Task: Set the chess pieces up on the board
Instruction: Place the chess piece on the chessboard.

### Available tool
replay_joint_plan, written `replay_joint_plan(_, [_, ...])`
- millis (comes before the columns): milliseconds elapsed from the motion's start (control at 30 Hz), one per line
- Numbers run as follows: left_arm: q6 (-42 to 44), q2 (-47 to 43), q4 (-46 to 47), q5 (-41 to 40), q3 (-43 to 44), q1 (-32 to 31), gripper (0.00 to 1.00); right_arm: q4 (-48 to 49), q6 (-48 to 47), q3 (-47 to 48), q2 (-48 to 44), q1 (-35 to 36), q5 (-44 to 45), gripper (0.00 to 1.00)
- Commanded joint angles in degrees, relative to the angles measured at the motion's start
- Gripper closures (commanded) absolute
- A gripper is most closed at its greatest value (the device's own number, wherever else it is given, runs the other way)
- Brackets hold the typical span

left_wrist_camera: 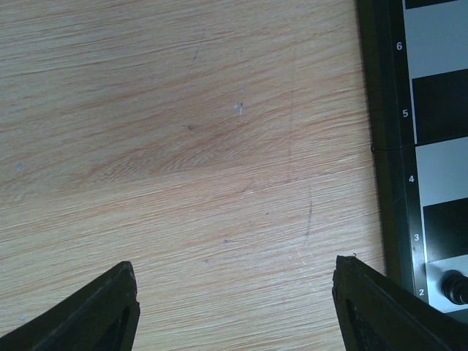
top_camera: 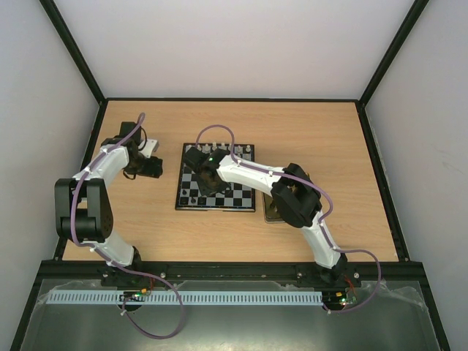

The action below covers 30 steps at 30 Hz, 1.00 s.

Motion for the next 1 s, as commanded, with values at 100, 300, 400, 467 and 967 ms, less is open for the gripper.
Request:
replay_joint_plan(100, [0.2, -1.5, -1.2, 1.1, 0.4, 0.3, 0.27, -2.0, -0.2, 2.8, -0.9, 0.2, 3.9, 0.72])
replay_joint_plan(300, [0.2, -1.7, -1.9, 1.2, 1.3, 0.3, 0.27, -3.0, 1.0, 4.3, -2.1, -1.6, 6.1, 0.71])
replay_joint_plan(400, [0.2, -1.9, -2.2, 1.1, 1.5, 0.3, 0.27, -3.2, 1.6, 1.3, -5.7, -5.0, 7.4, 0.71])
replay_joint_plan(467, [0.2, -2.3, -2.3, 1.1, 1.4, 0.3, 0.27, -2.1, 1.9, -4.2, -11.4, -8.8, 7.2, 0.71])
replay_joint_plan(967, [-0.5, -2.2, -2.3, 1.8, 0.9, 0.1, 0.27, 5.1, 0.4, -33.5, -30.0, -30.1, 1.6, 0.73])
